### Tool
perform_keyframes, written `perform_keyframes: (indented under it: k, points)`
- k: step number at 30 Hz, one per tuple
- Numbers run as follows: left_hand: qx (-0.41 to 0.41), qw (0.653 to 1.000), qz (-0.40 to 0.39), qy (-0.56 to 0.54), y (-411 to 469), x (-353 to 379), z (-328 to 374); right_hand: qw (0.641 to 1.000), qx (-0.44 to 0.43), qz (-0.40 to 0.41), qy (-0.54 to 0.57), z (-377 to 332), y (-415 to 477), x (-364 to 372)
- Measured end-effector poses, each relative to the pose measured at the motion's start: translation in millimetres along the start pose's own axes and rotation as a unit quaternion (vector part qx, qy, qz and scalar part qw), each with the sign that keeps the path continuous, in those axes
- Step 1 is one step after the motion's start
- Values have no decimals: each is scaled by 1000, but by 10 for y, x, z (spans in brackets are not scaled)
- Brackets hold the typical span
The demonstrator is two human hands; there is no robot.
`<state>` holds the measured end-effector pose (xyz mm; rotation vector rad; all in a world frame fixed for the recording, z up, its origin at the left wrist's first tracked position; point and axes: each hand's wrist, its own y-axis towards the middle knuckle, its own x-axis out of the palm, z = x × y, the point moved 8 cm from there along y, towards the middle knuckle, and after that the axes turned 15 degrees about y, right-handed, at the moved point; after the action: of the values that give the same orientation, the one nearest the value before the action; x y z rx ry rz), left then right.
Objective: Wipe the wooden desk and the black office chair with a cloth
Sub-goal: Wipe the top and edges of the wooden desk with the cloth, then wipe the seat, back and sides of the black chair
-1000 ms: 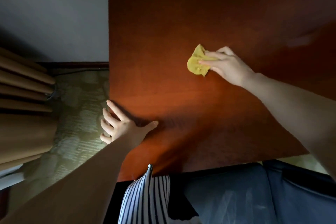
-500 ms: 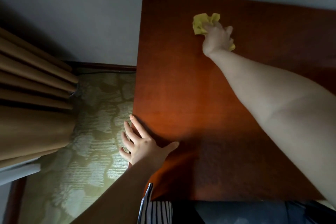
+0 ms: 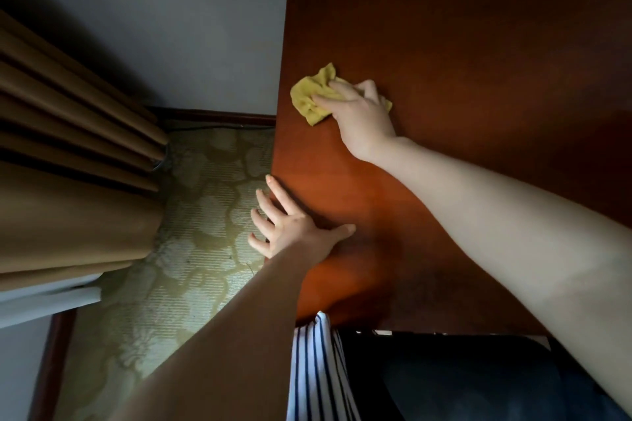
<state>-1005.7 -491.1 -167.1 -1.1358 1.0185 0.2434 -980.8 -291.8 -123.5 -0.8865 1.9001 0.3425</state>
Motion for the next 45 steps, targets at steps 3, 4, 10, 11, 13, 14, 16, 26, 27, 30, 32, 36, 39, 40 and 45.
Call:
perform_keyframes:
  k: [3, 4, 10, 11, 13, 14, 16, 26, 27, 30, 32, 36, 39, 40, 45]
  points:
    - [23, 999, 0, -34, 24, -54, 22, 1000, -6, -8, 0, -148, -249, 95]
    - [39, 997, -8, -63, 19, -59, -10, 1000, -5, -15, 5, -212, -381, 159]
    - [164, 870, -47, -462, -204, -329, -272, 998, -38, -44, 14, -576, -1028, 495]
    - [161, 862, -34, -479, -267, -341, -354, 998, -47, -43, 10, -637, -1150, 541]
    - [129, 858, -11, -496, -340, -302, -501, 997, -50, -44, 25, -722, -1388, 623]
    - [101, 865, 1, -492, -374, -252, -596, 997, -47, -44, 41, -757, -1532, 662]
    - [64, 883, 12, -465, -441, -149, -742, 997, -46, -39, 56, -817, -1812, 727]
    - [153, 963, -12, -219, -908, 80, -1223, 996, 27, -64, 55, -1115, -2824, 934]
    - [185, 964, -33, -190, -946, 93, -1251, 995, 30, -67, 62, -1161, -2895, 926]
    - [301, 950, -42, -73, -1132, -7, -1315, 996, 37, -34, 71, -1447, -3194, 836]
    - [343, 936, -63, -39, -1299, -75, -1341, 996, 36, 22, 74, -1690, -3415, 680]
    - [356, 904, -215, -101, -1781, -168, -1325, 989, 56, 124, 64, -2120, -3896, 184]
    - [428, 831, -319, -153, -2455, -387, -1123, 971, 102, 204, 72, -2387, -4424, -382]
    - [469, 806, -328, -154, -2767, -513, -1008, 963, 120, 235, 56, -2480, -4658, -613]
    - [615, 714, -310, -125, -4228, -982, -655, 924, 176, 336, -51, -2999, -5579, -1464]
